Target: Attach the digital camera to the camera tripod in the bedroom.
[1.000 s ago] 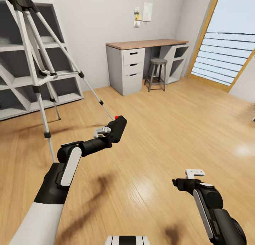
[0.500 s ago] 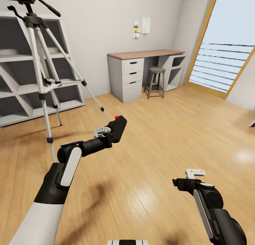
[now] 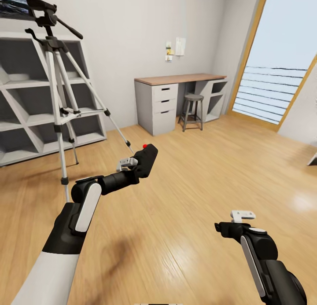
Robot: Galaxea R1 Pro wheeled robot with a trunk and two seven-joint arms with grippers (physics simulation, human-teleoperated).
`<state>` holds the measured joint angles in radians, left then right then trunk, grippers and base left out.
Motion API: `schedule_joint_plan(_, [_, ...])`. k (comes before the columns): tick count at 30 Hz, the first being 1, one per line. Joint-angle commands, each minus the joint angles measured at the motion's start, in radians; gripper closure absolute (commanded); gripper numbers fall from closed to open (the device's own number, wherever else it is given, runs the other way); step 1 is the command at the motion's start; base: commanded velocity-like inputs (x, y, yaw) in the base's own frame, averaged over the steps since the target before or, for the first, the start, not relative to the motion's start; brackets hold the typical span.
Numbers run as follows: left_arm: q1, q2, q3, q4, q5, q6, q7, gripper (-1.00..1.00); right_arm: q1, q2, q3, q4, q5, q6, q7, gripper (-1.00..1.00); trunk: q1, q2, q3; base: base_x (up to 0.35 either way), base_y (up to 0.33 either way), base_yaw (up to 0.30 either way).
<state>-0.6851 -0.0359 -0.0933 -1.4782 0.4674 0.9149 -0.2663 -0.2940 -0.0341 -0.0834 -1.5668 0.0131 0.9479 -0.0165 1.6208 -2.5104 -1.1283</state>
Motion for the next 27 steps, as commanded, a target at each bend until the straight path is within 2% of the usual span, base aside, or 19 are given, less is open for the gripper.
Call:
schedule_joint_plan(1, [-0.001, 0.0, 0.001, -0.001, -0.007, 0.004, -0.006, 1.0, -0.001, -0.001, 0.001, -0.001, 0.001, 0.005, -0.002, -1.0, -0.001, 0.0, 0.003, 0.0, 0.0, 0.0])
schedule_joint_plan(27, [-0.001, -0.001, 0.001, 0.019, -0.006, 0.004, -0.002, 1.0, -0.001, 0.0, 0.001, 0.001, 0.0, 0.005, -0.003, -1.0, -0.012, 0.006, 0.104, 0.0, 0.0, 0.0])
